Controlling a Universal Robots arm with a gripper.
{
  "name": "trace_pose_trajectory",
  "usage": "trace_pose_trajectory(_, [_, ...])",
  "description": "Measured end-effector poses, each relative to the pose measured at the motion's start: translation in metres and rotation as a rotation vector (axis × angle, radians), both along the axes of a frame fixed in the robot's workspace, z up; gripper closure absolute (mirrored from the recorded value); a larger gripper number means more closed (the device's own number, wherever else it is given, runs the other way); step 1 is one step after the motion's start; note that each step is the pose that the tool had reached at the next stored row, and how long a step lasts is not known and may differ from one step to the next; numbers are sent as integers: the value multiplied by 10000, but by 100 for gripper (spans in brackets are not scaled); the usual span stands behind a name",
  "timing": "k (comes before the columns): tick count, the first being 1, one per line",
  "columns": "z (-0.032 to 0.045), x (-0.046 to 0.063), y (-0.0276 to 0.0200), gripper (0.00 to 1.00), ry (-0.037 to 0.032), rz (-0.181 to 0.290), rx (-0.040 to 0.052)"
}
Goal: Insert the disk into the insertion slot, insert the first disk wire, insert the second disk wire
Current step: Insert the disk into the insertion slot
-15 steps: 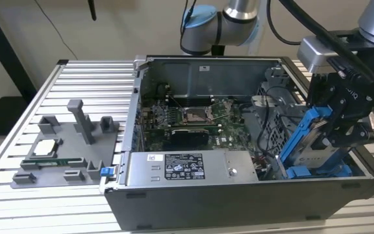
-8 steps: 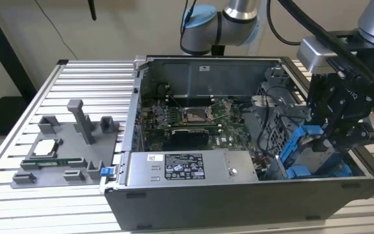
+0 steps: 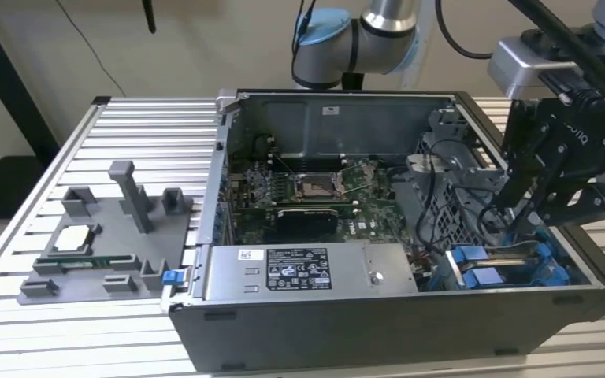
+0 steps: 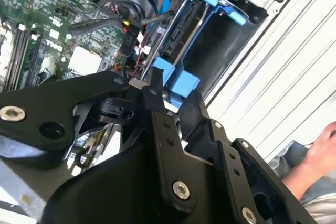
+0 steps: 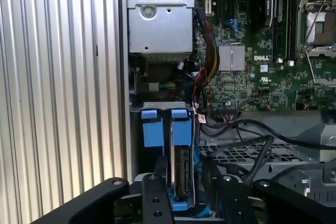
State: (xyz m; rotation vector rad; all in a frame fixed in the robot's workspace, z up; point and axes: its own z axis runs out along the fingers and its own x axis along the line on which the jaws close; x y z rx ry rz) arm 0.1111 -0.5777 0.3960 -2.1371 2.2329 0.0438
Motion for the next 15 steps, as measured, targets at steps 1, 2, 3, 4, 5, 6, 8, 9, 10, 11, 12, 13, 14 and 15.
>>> trace_pose_trajectory(1, [1,0,3,0,-16,1,186])
trace_pose_trajectory(2, [1,0,4,0,-37,1,354])
trace_pose_trajectory(3, [1,0,5,0,-65,0,537])
trace_pose_trajectory(4, [1,0,7,0,-106,-1,724])
trace_pose_trajectory(5, [0,0,10,0,-165,1,847])
trace_pose_trajectory(6, [1,0,14,0,-249,6,923])
trace_pose_trajectory(8, [0,0,23,0,-434,26,999])
trace_pose_trajectory(9, [-1,0,27,0,-545,39,1033])
trace_pose_trajectory(10, [-4,-1,33,0,-623,46,1049])
trace_pose_trajectory(11, [-9,-3,45,0,-683,52,1051])
trace_pose_trajectory(12, [-18,-5,67,0,-731,59,1055])
trace_pose_trajectory(13, [-28,-6,94,0,-765,67,1054])
trace_pose_trajectory(14, [-39,-7,123,0,-794,77,1054])
trace_pose_trajectory(15, [-50,-8,151,0,-824,85,1055])
